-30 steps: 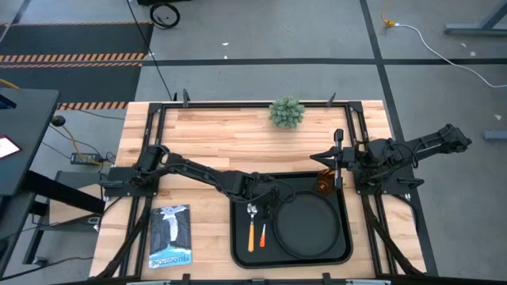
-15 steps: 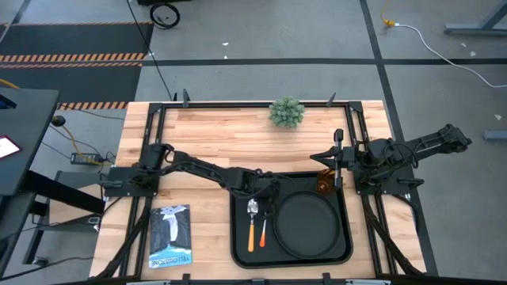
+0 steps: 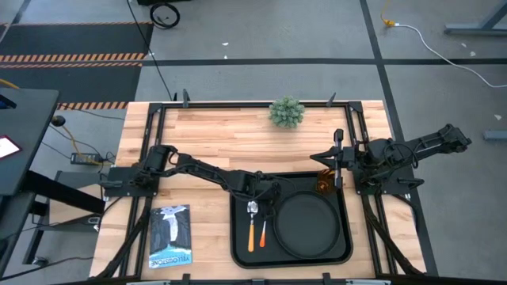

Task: Pick and place plate/cup/fork/spoon on tray
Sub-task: Adjust the orange fork on the black serving tray, then return to Home Position

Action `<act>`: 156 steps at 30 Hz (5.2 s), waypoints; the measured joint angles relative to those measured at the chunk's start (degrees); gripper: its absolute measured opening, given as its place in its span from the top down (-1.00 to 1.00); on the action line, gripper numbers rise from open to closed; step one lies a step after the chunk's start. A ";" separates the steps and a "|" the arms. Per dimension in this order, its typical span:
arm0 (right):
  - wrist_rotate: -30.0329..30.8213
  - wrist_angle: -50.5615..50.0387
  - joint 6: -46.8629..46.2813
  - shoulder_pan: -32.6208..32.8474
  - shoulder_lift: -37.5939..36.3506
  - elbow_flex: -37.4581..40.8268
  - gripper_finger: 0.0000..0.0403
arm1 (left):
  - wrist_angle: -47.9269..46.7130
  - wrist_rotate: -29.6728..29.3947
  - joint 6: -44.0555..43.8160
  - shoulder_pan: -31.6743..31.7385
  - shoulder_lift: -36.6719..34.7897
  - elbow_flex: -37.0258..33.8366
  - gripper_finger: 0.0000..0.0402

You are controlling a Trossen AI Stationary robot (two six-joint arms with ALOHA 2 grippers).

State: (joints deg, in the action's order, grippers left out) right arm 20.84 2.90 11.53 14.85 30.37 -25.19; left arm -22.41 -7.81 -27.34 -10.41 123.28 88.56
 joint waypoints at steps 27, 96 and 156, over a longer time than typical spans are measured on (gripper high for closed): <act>0.02 -0.02 0.00 0.00 0.00 0.00 0.96 | -3.64 -1.16 0.71 0.13 -0.01 -0.01 0.39; -2.85 6.86 -14.38 -0.02 -24.52 20.97 0.96 | -51.77 -21.83 31.55 3.71 -20.49 10.38 0.39; 0.11 12.00 -17.38 -0.04 -26.53 24.83 0.94 | 36.09 -2.30 20.01 -3.11 -68.35 -51.81 0.39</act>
State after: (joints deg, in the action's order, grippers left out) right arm 20.95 14.90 -5.85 14.81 3.84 -0.36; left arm 13.67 -10.11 -7.33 -13.52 54.93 36.75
